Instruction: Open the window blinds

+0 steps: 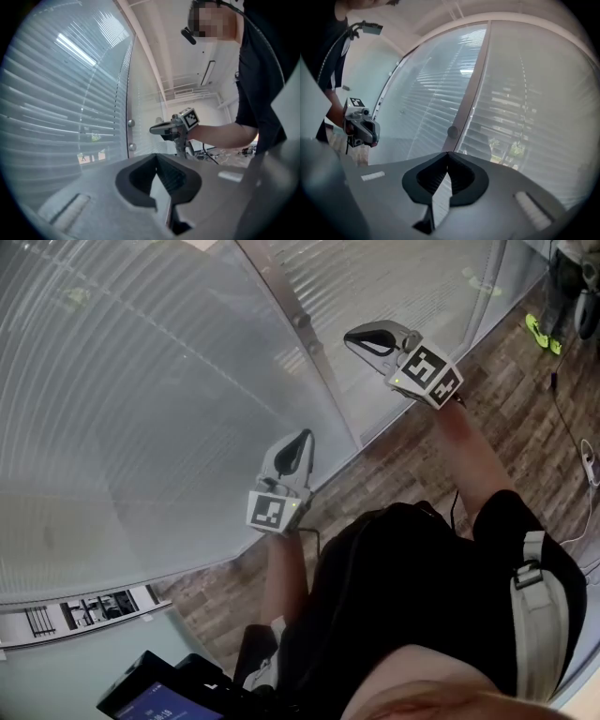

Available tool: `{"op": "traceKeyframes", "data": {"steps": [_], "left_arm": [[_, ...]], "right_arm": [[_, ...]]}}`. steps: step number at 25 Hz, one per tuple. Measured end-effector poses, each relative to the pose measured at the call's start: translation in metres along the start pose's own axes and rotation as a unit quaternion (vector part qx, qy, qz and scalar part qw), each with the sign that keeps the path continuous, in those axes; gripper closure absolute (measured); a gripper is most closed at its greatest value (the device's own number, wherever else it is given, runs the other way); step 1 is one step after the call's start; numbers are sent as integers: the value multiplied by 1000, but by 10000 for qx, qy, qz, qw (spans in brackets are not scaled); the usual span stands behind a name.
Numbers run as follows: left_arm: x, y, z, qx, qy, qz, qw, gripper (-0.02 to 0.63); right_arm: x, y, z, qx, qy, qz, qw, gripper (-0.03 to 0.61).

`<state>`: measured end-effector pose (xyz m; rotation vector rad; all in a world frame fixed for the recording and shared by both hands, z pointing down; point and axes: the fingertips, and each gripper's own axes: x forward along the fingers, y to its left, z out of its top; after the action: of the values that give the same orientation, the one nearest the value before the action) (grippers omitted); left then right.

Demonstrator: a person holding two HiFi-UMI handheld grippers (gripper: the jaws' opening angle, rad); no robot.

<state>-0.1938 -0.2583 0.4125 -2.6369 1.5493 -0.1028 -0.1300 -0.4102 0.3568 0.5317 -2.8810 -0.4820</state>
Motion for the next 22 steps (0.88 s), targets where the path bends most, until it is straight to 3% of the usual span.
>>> {"op": "traceKeyframes", "data": {"steps": [3, 5, 7, 13, 17, 22], "left_arm": [[-1, 9, -2, -43, -61, -119, 9999, 611], [-4, 19, -4, -105, -108, -144, 9998, 611], [-9, 28, -5, -148, -136, -160, 9997, 611], [-23, 35, -9, -226, -184, -167, 9994, 611], [-30, 38, -15, -288, -239, -166, 9992, 611], [-36, 53, -24, -426, -234, -131, 9987, 611]], "right_arm": [[18, -7, 10, -606, 333, -201, 9974, 569], [34, -8, 16, -931, 529, -261, 9939, 489], [46, -9, 22, -1332, 757, -338, 9876, 471], [55, -9, 40, -2393, 1127, -686, 9619, 434], [65, -6, 38, -3132, 1444, -821, 9351, 414], [86, -7, 28, -3502, 1704, -831, 9173, 411]]}}
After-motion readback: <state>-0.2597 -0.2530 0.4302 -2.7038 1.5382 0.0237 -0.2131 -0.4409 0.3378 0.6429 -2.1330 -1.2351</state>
